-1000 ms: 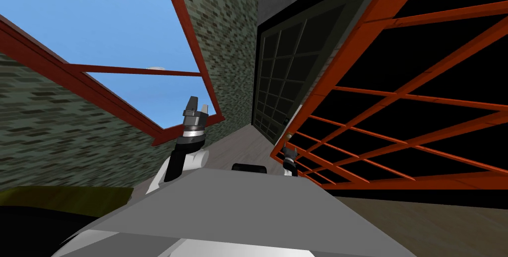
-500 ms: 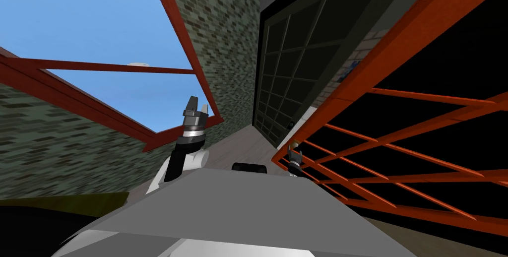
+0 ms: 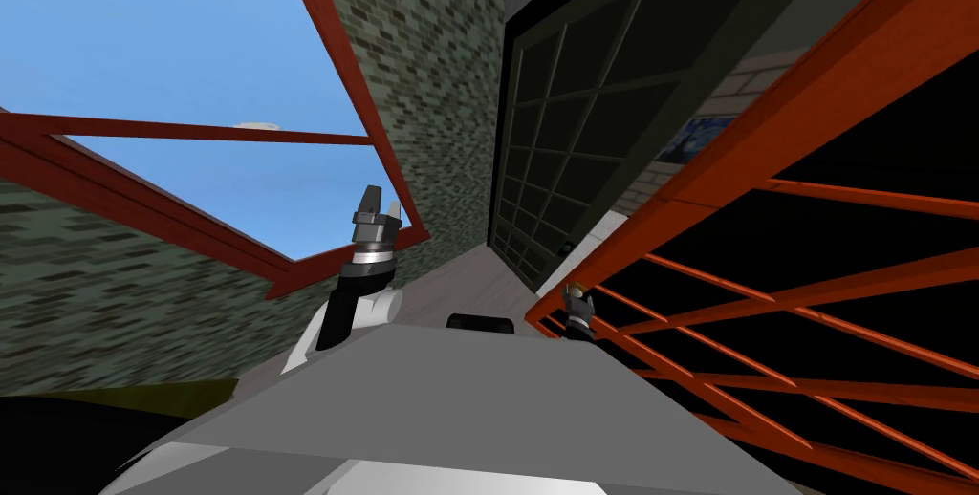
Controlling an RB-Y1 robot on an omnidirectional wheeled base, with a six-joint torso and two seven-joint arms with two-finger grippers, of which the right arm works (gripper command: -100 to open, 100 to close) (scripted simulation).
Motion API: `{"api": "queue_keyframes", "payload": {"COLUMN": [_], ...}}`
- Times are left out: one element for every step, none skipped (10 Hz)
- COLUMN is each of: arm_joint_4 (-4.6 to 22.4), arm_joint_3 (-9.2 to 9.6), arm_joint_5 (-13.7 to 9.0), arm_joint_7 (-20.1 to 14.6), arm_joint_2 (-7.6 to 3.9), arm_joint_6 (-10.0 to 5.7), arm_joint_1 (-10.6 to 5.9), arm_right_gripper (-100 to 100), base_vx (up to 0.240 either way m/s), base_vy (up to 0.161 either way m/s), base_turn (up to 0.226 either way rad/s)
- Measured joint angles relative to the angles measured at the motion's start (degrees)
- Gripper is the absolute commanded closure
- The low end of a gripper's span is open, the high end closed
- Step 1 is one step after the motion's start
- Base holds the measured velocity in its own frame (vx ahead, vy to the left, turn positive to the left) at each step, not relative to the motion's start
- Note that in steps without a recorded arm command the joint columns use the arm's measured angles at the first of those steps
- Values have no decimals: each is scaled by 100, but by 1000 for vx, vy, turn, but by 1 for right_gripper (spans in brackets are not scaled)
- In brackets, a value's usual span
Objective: Pull the door open
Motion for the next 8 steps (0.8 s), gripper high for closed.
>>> {"api": "queue_keyframes", "payload": {"arm_joint_4": [2, 5, 7, 9, 10, 10, -37, -21], "arm_joint_3": [1, 1, 2, 6, 10, 11, 50, 114], "arm_joint_5": [1, 1, 1, 4, 5, 5, 30, 72], "arm_joint_7": [10, 16, 20, 23, 24, 23, 0, -57], "arm_joint_2": [6, 9, 9, 11, 13, 14, -24, -59], "arm_joint_6": [1, 2, 9, 14, 16, 17, 12, -19], "arm_joint_1": [-6, -6, -9, -7, -5, -4, 8, -21], "arm_right_gripper": [100, 100, 100, 100, 100, 100, 100, 100], "base_vx": [-24, -17, -9, 0, 0, -126, -218, -236], "base_vy": [5, 3, 1, 0, 0, 4, 6, -3], "base_turn": [-6, 12, 5, 0, 0, 58, 80, 71]}}
